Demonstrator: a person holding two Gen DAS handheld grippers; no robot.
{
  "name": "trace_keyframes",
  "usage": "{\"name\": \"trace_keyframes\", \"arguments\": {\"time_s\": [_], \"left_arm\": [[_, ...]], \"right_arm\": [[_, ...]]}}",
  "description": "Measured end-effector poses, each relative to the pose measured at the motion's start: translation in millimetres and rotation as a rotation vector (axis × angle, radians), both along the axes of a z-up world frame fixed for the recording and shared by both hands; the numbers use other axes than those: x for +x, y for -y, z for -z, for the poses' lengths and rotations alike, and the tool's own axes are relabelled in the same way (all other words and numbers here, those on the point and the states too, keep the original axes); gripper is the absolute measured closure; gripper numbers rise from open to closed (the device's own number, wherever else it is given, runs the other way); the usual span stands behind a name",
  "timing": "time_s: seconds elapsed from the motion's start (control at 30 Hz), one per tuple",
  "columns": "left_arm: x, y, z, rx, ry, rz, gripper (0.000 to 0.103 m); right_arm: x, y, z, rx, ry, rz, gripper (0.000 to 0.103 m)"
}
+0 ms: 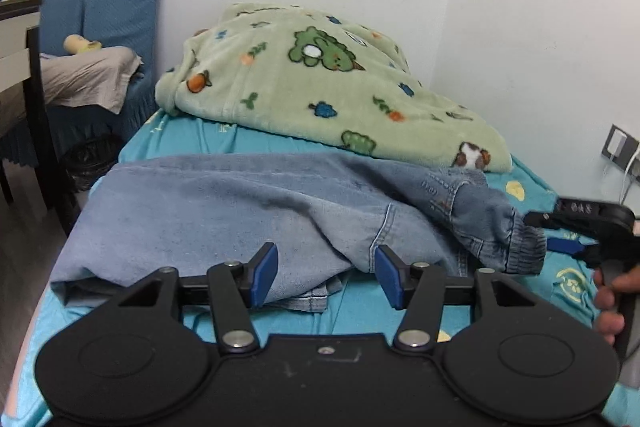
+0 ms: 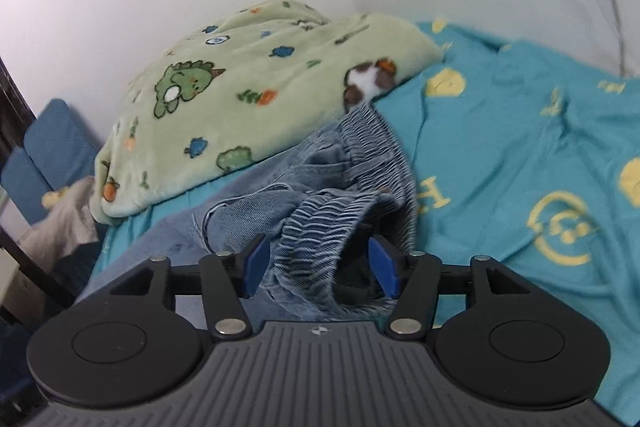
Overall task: Fold clothes
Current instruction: 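Open both tools and release the jeans flat on the bed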
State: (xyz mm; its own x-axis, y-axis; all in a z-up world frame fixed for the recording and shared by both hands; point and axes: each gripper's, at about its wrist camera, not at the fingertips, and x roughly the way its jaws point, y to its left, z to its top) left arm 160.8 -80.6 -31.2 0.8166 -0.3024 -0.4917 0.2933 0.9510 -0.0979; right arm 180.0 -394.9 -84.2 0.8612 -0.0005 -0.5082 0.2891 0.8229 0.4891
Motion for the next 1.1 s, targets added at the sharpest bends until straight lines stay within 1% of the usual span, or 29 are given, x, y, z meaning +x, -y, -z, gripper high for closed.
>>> {"name": "trace_keyframes", "arguments": {"time_s": [0.13,0.2,0.27,0.37,0.43,0.53,0.67,0.73,0.77,0.9,1.0,1.03,1.1], "left_arm": [[11,-4,9,-0.017,-0.032,-0.01,0.053],[15,-6,12,-0.03,-0.049,-0.022,0.053],[17,-9,13,-0.042,-0.057,-0.035,0.053],[15,-14,10,-0.057,-0.051,-0.053,0.053],[13,-16,7,-0.076,-0.052,-0.061,0.053],[7,-20,2,-0.085,-0.031,-0.076,0.053],[2,-25,-6,-0.095,-0.002,-0.094,0.053],[0,-30,-8,-0.117,0.0,-0.096,0.053],[0,-31,-8,-0.128,-0.001,-0.098,0.053],[-2,-37,-9,-0.149,-0.004,-0.102,0.053],[-2,-39,-9,-0.157,-0.01,-0.103,0.053],[-3,-40,-8,-0.159,-0.013,-0.102,0.053],[-3,-41,-9,-0.164,-0.014,-0.102,0.053]], "right_arm": [[13,-7,6,0.027,0.015,-0.057,0.044],[15,-10,7,0.02,0.033,-0.072,0.047],[13,-11,4,-0.007,0.037,-0.067,0.068],[7,-10,-2,-0.009,0.055,-0.091,0.08],[2,-13,-6,-0.028,0.053,-0.11,0.083],[-6,-18,-12,-0.071,0.034,-0.117,0.085],[-30,-20,-25,-0.13,0.022,-0.107,0.086],[-43,-17,-29,-0.152,-0.01,-0.09,0.086],[-49,-13,-29,-0.157,-0.041,-0.075,0.087],[-60,2,-13,-0.156,-0.204,-0.002,0.088],[-62,11,4,-0.102,-0.282,0.047,0.085],[-62,11,6,-0.077,-0.283,0.056,0.083],[-66,7,3,-0.062,-0.263,0.072,0.079]]}}
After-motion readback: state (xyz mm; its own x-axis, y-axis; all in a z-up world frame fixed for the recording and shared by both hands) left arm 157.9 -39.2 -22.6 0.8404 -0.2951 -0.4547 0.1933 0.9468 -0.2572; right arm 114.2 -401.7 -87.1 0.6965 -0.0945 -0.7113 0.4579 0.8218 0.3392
